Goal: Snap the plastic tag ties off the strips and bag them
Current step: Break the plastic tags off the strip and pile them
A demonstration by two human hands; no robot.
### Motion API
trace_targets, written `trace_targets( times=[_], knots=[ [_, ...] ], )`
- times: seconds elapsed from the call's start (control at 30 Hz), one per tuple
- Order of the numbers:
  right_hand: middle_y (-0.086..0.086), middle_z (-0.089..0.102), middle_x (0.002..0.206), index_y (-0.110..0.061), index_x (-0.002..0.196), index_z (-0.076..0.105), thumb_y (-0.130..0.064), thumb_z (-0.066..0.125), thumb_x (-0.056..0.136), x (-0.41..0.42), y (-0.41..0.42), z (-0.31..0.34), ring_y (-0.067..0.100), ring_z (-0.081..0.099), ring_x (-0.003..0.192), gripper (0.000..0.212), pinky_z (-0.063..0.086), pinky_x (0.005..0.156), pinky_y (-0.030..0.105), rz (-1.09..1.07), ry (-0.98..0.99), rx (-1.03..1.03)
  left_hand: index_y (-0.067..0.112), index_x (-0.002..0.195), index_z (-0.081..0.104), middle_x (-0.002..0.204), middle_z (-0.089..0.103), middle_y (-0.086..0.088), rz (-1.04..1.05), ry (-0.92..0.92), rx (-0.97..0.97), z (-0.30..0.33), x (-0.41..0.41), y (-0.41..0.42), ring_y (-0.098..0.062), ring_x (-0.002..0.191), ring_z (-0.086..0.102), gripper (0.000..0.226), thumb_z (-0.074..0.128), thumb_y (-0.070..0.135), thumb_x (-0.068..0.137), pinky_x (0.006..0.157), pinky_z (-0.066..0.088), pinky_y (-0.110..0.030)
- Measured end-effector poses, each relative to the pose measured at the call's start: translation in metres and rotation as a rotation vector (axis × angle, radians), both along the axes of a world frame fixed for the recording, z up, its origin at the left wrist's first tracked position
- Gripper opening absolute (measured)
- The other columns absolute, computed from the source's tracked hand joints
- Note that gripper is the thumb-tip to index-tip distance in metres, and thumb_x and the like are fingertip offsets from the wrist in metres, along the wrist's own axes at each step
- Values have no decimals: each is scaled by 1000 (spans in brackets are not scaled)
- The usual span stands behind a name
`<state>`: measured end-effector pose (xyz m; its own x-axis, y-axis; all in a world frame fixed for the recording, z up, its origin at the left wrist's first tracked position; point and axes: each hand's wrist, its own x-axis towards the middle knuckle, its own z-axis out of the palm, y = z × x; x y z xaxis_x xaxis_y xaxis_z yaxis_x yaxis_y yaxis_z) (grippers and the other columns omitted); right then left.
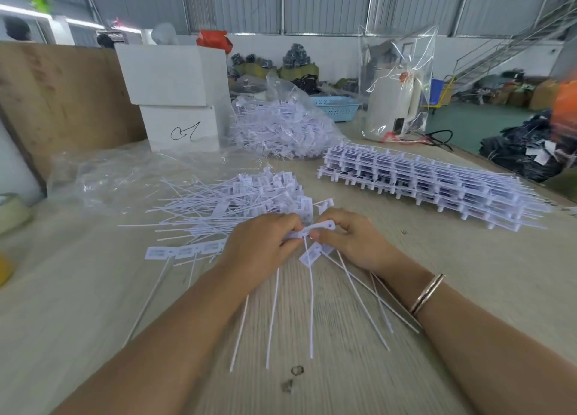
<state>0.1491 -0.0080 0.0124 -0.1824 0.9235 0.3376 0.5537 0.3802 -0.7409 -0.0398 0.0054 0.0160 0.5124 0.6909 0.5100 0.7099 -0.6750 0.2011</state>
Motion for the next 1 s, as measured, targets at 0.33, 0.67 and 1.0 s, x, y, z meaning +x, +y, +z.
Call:
trace_targets(
  times=[0.33, 0.67, 1.0],
  knots=[
    [6, 65, 81, -7, 84, 71, -15, 64, 88, -4, -4, 4, 11, 55, 76, 12, 35, 89, 62, 54, -106, 175, 29, 91, 67, 61, 55, 20, -127, -108, -196, -2, -10, 7, 1, 57, 51, 10, 60, 35, 90, 55, 36, -23],
    [-6, 64, 78, -15, 78, 69, -12, 63, 86, 1, -9, 9, 4, 58, 72, 10, 44, 71, 17, 40, 403, -43, 27, 89, 65, 79, 67, 11, -257, -390, -344, -5, -13, 10, -1, 73, 61, 3, 64, 25, 88, 63, 43, -13],
    [-21, 57, 91, -30, 100, 66, -39, 67, 82, -15, -2, -5, -2, 44, 94, 19, 13, 81, 28, 135, -527, 240, 30, 86, 52, 77, 59, 17, -135, -473, -130, -6, -20, 15, -4, 70, 55, 11, 60, 31, 80, 61, 44, -27]
  ],
)
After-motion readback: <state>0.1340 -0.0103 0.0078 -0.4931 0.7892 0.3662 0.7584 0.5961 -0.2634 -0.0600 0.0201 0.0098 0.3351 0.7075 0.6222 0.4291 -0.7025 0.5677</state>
